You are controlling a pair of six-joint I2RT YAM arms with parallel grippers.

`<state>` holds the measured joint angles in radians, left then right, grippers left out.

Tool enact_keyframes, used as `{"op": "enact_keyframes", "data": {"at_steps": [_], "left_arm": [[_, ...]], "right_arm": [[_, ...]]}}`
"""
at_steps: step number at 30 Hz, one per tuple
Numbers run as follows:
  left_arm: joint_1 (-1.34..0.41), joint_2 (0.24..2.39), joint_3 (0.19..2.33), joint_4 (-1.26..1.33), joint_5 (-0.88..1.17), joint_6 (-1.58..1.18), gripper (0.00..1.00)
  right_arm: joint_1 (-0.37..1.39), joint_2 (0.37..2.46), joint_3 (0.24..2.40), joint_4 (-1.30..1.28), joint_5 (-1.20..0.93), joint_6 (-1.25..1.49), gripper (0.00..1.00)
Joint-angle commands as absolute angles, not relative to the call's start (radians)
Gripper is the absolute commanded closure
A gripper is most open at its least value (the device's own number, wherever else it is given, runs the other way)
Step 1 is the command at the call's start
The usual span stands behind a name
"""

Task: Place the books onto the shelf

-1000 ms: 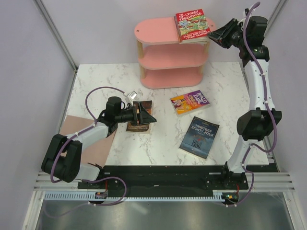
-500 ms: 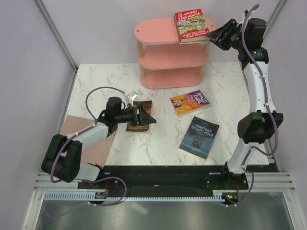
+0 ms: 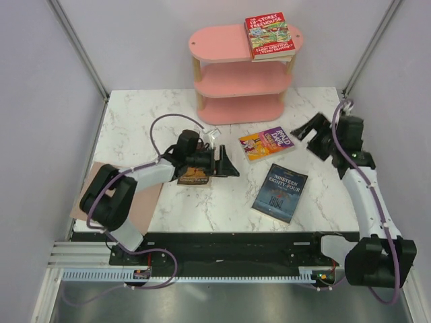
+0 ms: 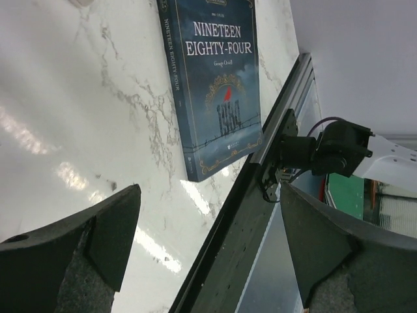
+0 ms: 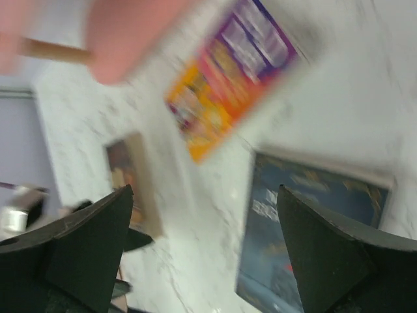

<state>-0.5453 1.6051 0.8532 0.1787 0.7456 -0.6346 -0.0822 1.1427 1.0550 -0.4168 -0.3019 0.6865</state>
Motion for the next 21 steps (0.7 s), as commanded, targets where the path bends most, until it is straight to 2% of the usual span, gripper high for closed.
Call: {"op": "enact_keyframes", "data": {"at_steps": [1, 4, 10, 15, 21], "left_arm": [[-0.624, 1.748, 0.978, 0.183, 0.764, -0.646, 0.07], [-0.656, 1.844, 1.031, 0.210, 0.785, -0.693, 0.07], [-0.698, 2.009, 1.120, 0.262, 0.834, -0.791, 0.08], [-0.739, 2.068, 1.160, 0.275, 0.856, -0.836, 0.08], [-0.768, 2.089, 1.195, 0.272, 0.851, -0.848, 0.09]], "right_arm": [[-0.087, 1.115, 0.621, -0.390, -0.327, 0.801, 0.02], [-0.084, 1.062, 0.473, -0.364, -0.341, 0.844, 0.02], [-0.081, 1.043, 0.371, -0.351, -0.337, 0.877, 0.02], [-0.081, 1.008, 0.396, -0.408, -0.301, 0.853, 0.02], [-0.081, 0.847, 0.445, -0.642, -0.126, 0.824, 0.02]]}}
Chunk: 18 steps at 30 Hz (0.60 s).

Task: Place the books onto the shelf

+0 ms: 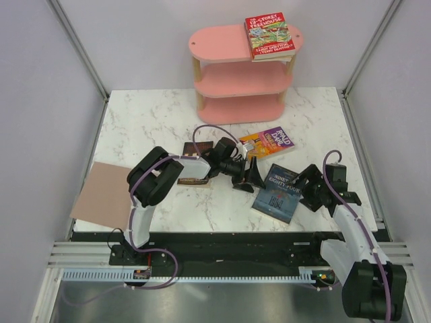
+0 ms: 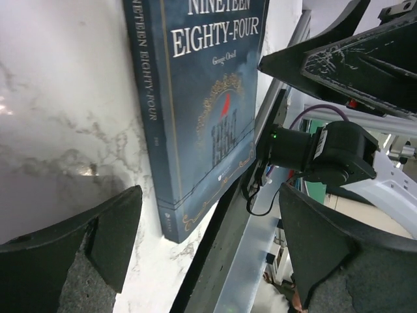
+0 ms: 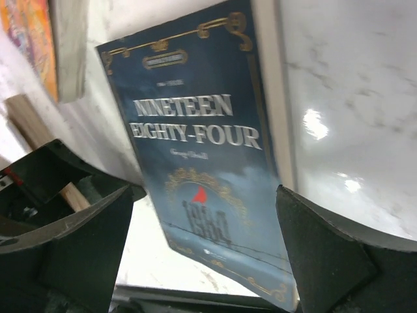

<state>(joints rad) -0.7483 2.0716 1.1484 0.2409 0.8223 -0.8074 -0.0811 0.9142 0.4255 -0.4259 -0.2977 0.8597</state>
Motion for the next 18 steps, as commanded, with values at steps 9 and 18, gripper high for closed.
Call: {"op": "enact_keyframes", "data": {"at_steps": [9, 18], "left_arm": [[-0.796, 2.109, 1.252, 0.264, 0.864, -0.859, 0.09], [-0.804, 2.109, 1.258, 0.264, 0.887, -0.874, 0.09]], "right_arm": [[-0.078, 0.874, 0.308, -0.435, -0.257, 0.854, 0.15], [-0.026, 0.781, 0.400, -0.312, -0.325, 0.854, 0.37]]}}
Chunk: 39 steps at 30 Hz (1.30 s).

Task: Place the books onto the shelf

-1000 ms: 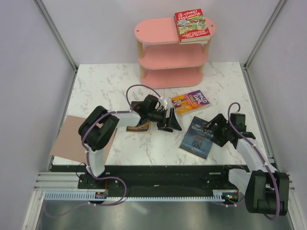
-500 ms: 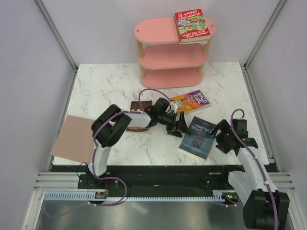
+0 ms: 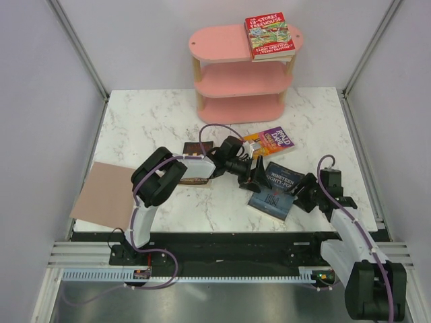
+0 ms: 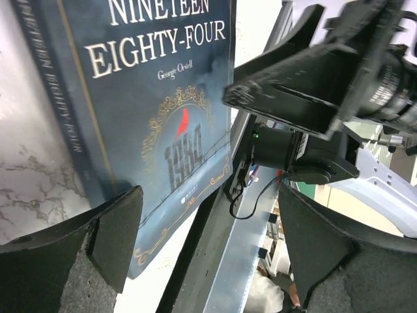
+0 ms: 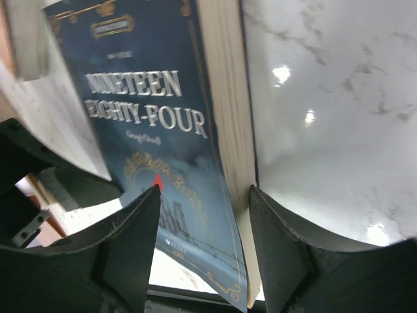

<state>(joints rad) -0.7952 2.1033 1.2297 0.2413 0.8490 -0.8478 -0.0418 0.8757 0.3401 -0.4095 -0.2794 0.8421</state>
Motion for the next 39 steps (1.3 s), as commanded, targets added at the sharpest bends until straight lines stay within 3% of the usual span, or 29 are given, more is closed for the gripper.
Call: {"op": "enact_keyframes", "data": {"at_steps": [1, 6, 18, 27, 29, 30, 33, 39], "left_arm": [[-0.805, 2.109, 1.258, 0.264, 0.887, -0.876, 0.09], [-0.808, 2.109, 1.255, 0.262, 0.894, -0.876, 0.09], [-0.808, 2.117, 1.266, 0.258, 0.894, -0.874, 0.09], [-0.808, 2.129, 1.284, 0.262, 0.908, -0.876, 0.09], [-0.807, 2.123, 1.276, 0.264, 0.904, -0.870, 0.09], [-0.802, 2.102, 1.270, 0.258, 0.897, -0.861, 0.09], [-0.773, 2.042, 1.252, 0.192, 0.836, -0.783, 0.08], [-0.671, 1.899, 1.180, 0.037, 0.733, -0.641, 0.01]], "right_arm": [[-0.025, 0.757, 0.403, -0.299, -0.327, 0.864, 0.38], [-0.023, 0.652, 0.379, -0.223, -0.322, 0.916, 0.38], [-0.020, 0.844, 0.353, -0.241, -0.333, 0.845, 0.36], [0.025, 0.936, 0.213, 0.150, -0.455, 0.925, 0.39], [0.029, 0.974, 0.215, 0.198, -0.475, 0.922, 0.51], [0.029, 0.985, 0.224, 0.205, -0.486, 0.916, 0.71], [0.029, 0.991, 0.256, 0.201, -0.502, 0.898, 1.00], [0.029, 0.928, 0.343, 0.167, -0.554, 0.867, 1.00]]}}
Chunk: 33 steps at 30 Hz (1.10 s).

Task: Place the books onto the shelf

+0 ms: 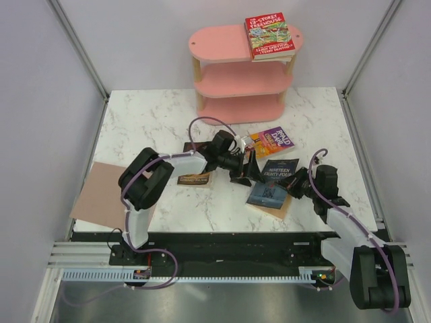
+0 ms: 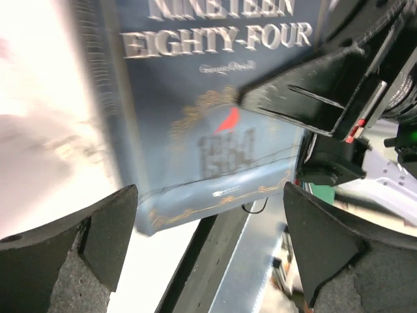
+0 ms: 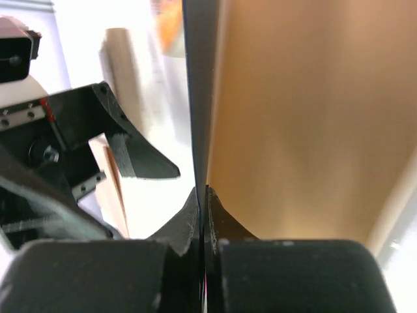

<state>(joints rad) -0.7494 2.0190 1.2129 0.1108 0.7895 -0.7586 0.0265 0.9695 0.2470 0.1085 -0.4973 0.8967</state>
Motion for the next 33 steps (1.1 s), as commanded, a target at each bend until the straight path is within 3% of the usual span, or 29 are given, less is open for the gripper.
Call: {"op": "enact_keyframes", "data": {"at_steps": [1, 4, 22, 28, 33], "left_arm": [[-0.661, 1.905, 1.166, 0.041, 0.750, -0.641, 0.01], [-0.652, 1.942, 1.144, 0.073, 0.810, -0.644, 0.01], [-0.676, 2.147, 1.002, 1.009, 1.023, -1.193, 0.01], [-0.680, 2.236, 0.986, 1.337, 1.031, -1.409, 0.03], [-0.699, 2.246, 1.011, 1.342, 1.035, -1.411, 0.03]], "right_arm": [[0.029, 0.917, 0.354, 0.169, -0.564, 0.868, 1.00], [0.031, 0.908, 0.388, 0.178, -0.595, 0.887, 1.00], [0.032, 0.925, 0.486, 0.290, -0.730, 1.020, 0.99], [0.034, 0.920, 0.422, 0.088, -0.726, 0.887, 0.92], [0.034, 0.875, 0.284, 0.072, -0.707, 0.888, 0.87]]}}
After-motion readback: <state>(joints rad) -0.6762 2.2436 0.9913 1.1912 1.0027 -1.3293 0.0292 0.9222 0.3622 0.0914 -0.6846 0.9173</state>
